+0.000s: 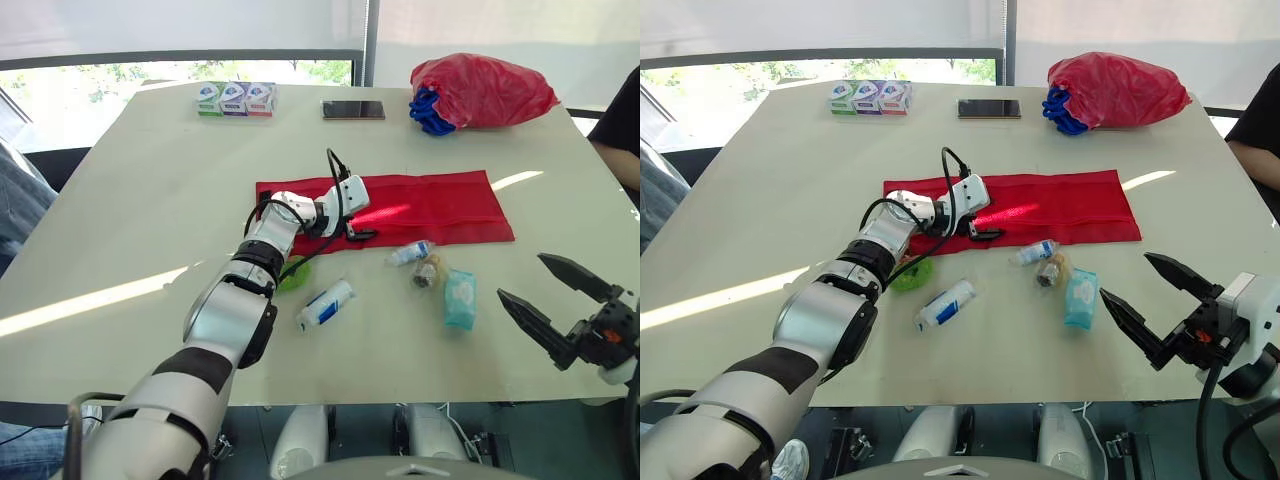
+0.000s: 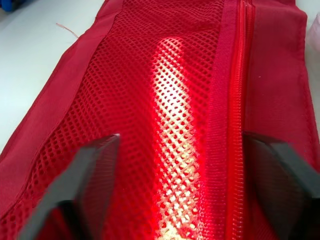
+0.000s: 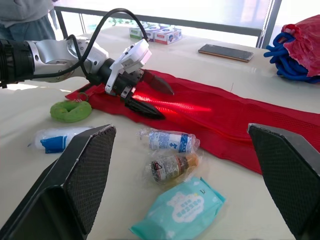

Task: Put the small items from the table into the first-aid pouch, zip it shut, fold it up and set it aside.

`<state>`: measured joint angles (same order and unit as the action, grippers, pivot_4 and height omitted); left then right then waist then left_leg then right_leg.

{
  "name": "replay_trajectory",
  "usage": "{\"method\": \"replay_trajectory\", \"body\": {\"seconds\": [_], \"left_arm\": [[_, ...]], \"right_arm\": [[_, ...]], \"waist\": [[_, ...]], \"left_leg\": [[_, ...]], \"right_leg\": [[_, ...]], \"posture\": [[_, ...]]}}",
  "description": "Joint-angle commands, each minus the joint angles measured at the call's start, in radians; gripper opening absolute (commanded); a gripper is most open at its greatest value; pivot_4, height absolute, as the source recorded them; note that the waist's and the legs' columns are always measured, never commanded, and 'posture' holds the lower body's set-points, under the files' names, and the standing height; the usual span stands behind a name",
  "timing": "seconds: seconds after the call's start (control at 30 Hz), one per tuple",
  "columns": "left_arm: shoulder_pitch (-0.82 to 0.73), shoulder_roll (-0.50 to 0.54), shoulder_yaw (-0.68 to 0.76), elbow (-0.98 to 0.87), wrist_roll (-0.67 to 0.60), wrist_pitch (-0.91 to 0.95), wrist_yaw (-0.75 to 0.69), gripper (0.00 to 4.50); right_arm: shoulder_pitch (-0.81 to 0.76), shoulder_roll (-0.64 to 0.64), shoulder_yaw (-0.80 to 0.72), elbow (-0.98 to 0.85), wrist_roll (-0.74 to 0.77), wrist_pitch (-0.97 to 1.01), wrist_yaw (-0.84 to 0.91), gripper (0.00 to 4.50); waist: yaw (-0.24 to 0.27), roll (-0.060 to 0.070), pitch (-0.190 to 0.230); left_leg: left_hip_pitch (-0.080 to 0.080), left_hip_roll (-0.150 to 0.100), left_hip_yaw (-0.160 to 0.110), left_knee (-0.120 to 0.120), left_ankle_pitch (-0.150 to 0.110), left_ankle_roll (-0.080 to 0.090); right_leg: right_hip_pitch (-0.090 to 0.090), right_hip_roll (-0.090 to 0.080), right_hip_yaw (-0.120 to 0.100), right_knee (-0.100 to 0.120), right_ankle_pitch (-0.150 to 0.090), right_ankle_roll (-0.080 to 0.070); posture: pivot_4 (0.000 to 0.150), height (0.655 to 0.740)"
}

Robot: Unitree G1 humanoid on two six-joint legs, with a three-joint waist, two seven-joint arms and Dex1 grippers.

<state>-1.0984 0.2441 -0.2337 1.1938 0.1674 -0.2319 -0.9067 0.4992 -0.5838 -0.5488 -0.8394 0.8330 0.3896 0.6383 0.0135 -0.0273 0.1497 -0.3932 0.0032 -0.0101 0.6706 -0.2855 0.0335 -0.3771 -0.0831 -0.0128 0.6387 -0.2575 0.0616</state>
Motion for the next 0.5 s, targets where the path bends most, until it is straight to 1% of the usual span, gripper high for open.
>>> {"method": "replay_trajectory", "body": {"seconds": [0.03,0.1,0.13,0.17,0.37,0.5], "left_arm": [[-0.010,0.003,0.002,0.011,0.014,-0.017,0.000,1.71],[-0.007,0.009,0.006,0.011,0.015,-0.023,-0.006,0.88],[-0.005,0.013,0.008,0.010,0.014,-0.023,-0.013,0.25],[-0.003,0.018,0.011,0.007,0.010,-0.023,-0.025,0.05],[0.034,0.064,0.020,-0.036,-0.014,-0.024,-0.133,0.05],[0.086,0.108,0.026,-0.105,-0.030,-0.012,-0.193,0.05]], "right_arm": [[0.004,0.002,-0.022,-0.035,0.015,-0.017,-0.016,4.50],[0.002,0.002,-0.016,-0.036,0.013,-0.019,-0.020,4.50],[0.001,0.001,-0.012,-0.036,0.014,-0.018,-0.022,4.50],[-0.003,0.000,-0.009,-0.035,0.015,-0.017,-0.024,4.50],[-0.018,-0.013,0.009,-0.030,0.029,-0.007,-0.017,4.50],[-0.021,-0.021,0.028,-0.034,0.031,-0.002,-0.011,4.50]], "waist": [[-0.002,0.000,0.000],[-0.002,0.000,0.000],[-0.001,0.000,0.000],[-0.002,0.000,0.000],[-0.004,0.000,0.000],[-0.007,0.000,0.000]], "left_leg": [[0.000,0.000,0.000,0.000,0.000,0.000],[0.000,0.000,0.000,0.000,0.000,0.000],[0.000,0.000,0.000,0.000,0.000,0.000],[0.000,0.000,0.000,0.000,0.000,0.000],[0.000,0.000,0.000,0.000,0.000,0.000],[0.001,0.001,0.001,0.000,0.000,0.000]], "right_leg": [[0.000,0.000,0.000,0.000,0.000,0.000],[0.000,0.000,0.000,0.000,0.000,0.000],[0.000,0.000,0.000,0.000,0.000,0.000],[0.000,0.000,0.000,0.000,0.000,0.000],[0.000,0.000,0.000,0.000,0.000,0.000],[0.000,0.001,0.001,0.001,0.000,0.000]], "posture": [[0.150,0.7400],[0.150,0.7400],[0.150,0.7400],[0.150,0.7400],[0.150,0.7400],[0.150,0.7400]]}}
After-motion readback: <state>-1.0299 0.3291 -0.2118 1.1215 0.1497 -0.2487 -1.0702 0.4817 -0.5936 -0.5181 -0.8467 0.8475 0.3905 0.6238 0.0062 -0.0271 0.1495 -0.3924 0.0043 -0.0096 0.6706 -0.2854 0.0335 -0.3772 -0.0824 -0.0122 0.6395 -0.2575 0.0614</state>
